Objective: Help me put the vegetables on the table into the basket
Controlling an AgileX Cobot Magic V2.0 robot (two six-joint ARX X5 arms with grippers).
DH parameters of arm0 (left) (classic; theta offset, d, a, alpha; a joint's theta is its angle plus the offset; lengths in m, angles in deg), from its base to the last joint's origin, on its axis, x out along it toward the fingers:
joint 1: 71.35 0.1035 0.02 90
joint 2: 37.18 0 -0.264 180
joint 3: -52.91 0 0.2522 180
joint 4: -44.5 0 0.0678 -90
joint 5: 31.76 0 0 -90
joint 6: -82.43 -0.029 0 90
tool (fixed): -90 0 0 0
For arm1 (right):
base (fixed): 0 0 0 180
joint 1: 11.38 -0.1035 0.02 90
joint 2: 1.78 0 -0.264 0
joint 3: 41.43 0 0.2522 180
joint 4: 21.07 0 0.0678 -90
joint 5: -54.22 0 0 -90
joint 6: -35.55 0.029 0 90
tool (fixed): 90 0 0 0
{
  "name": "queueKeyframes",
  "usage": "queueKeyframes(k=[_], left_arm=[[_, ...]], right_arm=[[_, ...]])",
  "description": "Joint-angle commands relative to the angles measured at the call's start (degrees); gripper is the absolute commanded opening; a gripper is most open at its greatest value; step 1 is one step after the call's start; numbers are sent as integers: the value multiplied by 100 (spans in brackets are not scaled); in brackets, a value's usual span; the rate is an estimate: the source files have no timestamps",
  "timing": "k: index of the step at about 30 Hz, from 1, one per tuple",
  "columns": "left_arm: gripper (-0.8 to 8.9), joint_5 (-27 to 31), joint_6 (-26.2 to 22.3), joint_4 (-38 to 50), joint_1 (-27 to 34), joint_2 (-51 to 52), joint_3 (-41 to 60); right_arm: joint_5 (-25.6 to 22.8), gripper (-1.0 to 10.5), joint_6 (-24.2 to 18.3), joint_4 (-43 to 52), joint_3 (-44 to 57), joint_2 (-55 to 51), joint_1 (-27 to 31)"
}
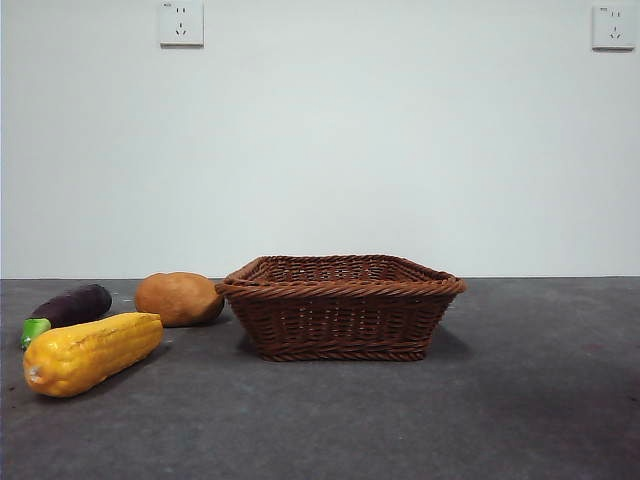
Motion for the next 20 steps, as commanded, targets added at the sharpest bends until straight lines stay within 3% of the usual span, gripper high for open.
queueKeyframes(k=[1,9,16,20], left_arm=[[-7,-463,308,-90,-22,-9,-68],[-7,-1019,662,-1274,-22,-503,-1670],[-7,-1838,568,-2194,-22,-1397,-3045],[-7,-2035,188,-2787,-22,-1797,-3661]], right_arm=[[205,-9,505,42,-94,-9,2],[824,-11,557,-555,-1637,599,0],[1543,-11,-227,-1757,-3377,1912,-2],[1768,-11,-599,-2485,-4229,2514,-2]])
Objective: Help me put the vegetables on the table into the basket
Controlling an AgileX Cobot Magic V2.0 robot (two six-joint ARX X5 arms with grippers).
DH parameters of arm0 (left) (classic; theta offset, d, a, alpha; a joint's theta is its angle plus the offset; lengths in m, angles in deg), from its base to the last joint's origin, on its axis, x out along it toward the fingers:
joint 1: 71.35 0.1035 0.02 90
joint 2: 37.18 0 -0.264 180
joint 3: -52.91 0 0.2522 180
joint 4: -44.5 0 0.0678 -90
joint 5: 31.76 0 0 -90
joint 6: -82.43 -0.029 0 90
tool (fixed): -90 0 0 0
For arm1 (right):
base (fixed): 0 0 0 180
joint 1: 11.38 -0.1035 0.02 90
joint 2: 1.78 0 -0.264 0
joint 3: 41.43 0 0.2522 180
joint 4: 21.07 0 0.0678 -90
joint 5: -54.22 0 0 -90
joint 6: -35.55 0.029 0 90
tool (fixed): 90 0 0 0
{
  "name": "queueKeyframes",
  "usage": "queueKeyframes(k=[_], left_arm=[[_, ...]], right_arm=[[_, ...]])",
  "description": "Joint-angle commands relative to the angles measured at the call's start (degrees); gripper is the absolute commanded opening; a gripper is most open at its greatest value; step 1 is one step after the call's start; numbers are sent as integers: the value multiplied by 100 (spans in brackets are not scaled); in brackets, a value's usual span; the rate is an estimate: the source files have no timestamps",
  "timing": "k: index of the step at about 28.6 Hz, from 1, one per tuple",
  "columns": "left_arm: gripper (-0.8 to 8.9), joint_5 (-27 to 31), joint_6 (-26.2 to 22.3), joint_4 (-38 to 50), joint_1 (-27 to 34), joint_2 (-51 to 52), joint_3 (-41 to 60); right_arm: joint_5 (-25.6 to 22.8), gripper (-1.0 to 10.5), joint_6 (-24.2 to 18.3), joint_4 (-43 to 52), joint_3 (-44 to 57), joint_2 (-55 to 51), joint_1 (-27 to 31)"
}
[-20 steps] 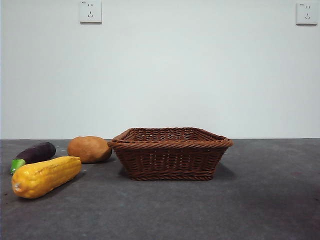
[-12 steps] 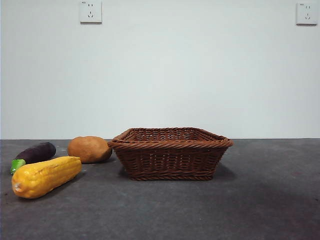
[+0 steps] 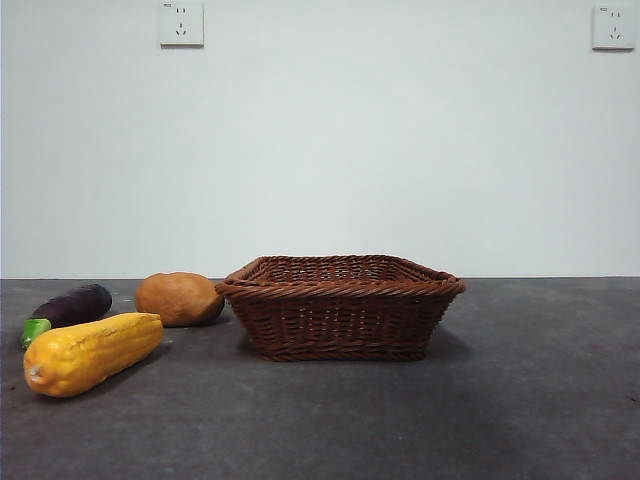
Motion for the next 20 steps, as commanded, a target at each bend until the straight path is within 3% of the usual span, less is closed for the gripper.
queueKeyframes(k=[1,7,17,18,20], left_arm=[[-7,-153,-439,-481,-11,-260,-426],[-7,-280,-1051,-1523,-15,-811,-1250],[8,-306,-1220,-1657,-15,-1231,-1606],[65,-308,-1220,-1648,-15,-1231,-1606],[373,-315,-1217,-1633,-15,-1231,-1606]], right_arm=[[157,-11,-411,-468,-570,372,-2],[306,-11,-883,-1469,-1401,1049,-2],[555,2,-1443,-1851,-1626,1488,-2],[555,7,-1445,-1851,-1626,1491,0],[557,169,-1445,-1823,-1626,1493,-2]])
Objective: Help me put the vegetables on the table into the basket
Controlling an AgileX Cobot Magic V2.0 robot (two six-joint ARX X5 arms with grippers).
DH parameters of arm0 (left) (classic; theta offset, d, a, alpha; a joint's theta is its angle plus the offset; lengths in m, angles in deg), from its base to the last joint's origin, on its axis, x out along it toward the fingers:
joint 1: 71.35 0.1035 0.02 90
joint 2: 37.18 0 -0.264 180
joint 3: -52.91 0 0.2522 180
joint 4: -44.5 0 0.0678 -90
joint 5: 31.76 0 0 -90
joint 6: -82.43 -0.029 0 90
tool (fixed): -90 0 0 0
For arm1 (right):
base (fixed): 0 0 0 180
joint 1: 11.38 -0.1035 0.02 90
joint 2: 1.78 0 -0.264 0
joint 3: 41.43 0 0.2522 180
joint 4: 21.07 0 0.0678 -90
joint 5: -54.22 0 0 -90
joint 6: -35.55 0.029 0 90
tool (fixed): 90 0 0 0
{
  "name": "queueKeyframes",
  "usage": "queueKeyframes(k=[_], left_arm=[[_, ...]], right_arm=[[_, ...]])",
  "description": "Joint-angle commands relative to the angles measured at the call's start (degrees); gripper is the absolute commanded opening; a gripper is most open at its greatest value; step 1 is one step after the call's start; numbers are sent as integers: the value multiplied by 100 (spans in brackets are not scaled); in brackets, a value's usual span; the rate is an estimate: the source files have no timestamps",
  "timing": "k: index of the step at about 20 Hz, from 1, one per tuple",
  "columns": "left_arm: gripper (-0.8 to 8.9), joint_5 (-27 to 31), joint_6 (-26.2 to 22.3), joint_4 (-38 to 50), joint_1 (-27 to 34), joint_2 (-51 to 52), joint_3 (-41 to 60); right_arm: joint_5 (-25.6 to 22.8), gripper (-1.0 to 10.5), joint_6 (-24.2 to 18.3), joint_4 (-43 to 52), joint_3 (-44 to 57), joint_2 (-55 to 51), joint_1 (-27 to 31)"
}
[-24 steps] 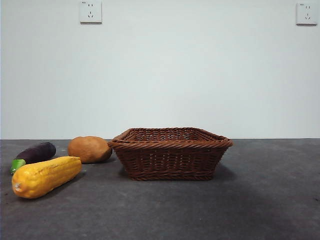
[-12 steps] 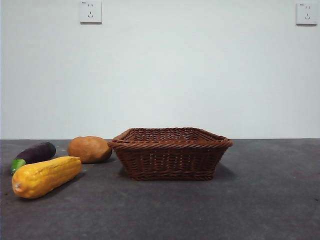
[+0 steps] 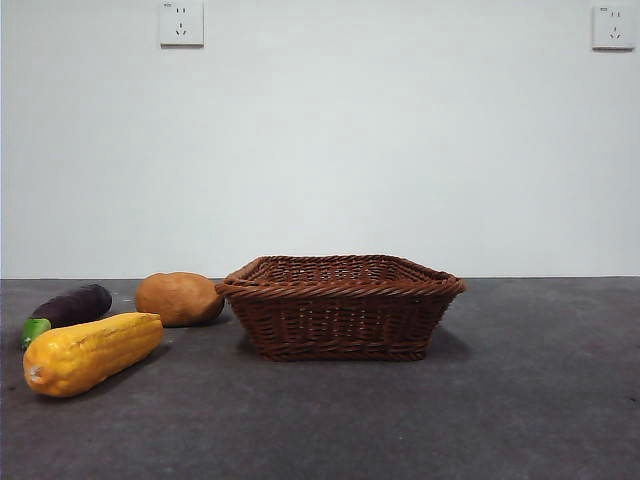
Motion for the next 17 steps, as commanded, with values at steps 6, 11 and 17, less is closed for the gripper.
queueKeyframes(k=[6,11,17], left_arm=[[689,-4,-70,50,-11,-70,-15],[689,-4,-68,50,-11,-175,-17],[689,-83,-70,96,-11,-280,-37]], right_arm=[[22,698,-42,68,-44,9,-2],[90,697,-28,68,-63,11,-2],[501,693,291,664,-68,476,-2]])
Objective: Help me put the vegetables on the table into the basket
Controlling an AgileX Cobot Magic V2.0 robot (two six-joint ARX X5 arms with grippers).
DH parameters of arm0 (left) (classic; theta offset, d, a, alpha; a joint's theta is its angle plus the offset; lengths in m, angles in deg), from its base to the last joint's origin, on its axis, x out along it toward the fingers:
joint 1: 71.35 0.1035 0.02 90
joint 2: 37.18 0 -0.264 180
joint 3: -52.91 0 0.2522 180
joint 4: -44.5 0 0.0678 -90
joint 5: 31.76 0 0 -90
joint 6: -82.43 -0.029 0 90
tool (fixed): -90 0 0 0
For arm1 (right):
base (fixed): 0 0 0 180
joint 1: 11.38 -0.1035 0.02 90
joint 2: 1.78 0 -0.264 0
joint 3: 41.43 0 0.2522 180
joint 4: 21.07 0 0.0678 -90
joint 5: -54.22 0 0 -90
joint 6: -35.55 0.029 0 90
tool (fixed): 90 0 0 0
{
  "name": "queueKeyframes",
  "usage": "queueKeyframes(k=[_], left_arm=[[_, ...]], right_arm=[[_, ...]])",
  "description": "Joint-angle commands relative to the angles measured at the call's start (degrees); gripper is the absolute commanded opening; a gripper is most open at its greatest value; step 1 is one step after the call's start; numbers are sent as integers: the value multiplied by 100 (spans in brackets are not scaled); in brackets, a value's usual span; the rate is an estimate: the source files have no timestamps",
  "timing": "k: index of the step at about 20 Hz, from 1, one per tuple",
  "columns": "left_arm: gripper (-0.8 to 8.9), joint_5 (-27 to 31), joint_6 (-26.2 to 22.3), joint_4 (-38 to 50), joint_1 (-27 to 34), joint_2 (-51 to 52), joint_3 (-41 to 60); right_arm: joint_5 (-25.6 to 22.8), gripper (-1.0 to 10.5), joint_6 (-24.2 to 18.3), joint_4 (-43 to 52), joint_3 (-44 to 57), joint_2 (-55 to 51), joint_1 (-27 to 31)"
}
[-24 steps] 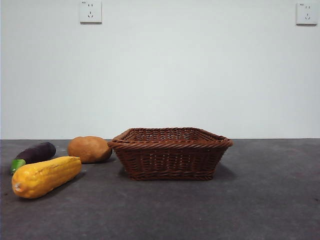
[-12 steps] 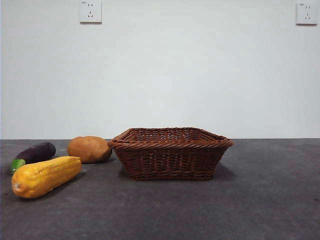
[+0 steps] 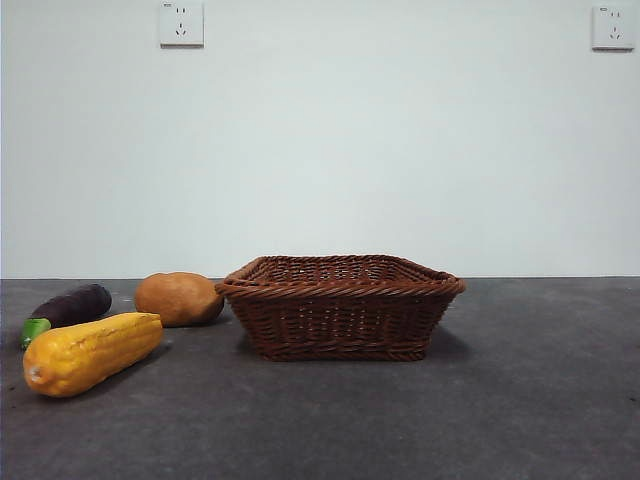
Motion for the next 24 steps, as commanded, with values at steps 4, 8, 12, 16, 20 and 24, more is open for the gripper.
queueKeyframes(k=[4,8,12,16,20,24], left_arm=[[689,-142,-42,79,-11,-160,-173],[689,-140,-42,76,-11,-363,-352],[689,-142,-42,79,-11,-605,-450],[689,-144,-42,76,-11,-800,-450],[689,-142,-42,101,-11,-848,-450],[689,-142,-42,98,-11,-850,-450]], right_arm=[[748,691,743,1298,-74,1025,-13],[734,690,999,1902,-404,2337,-341],[262,690,951,1884,-1408,3880,-896],[9,689,951,1650,-2476,5228,-1163],[-273,689,946,1456,-3145,6201,-1338],[-564,688,953,1519,-3338,6822,-1515]])
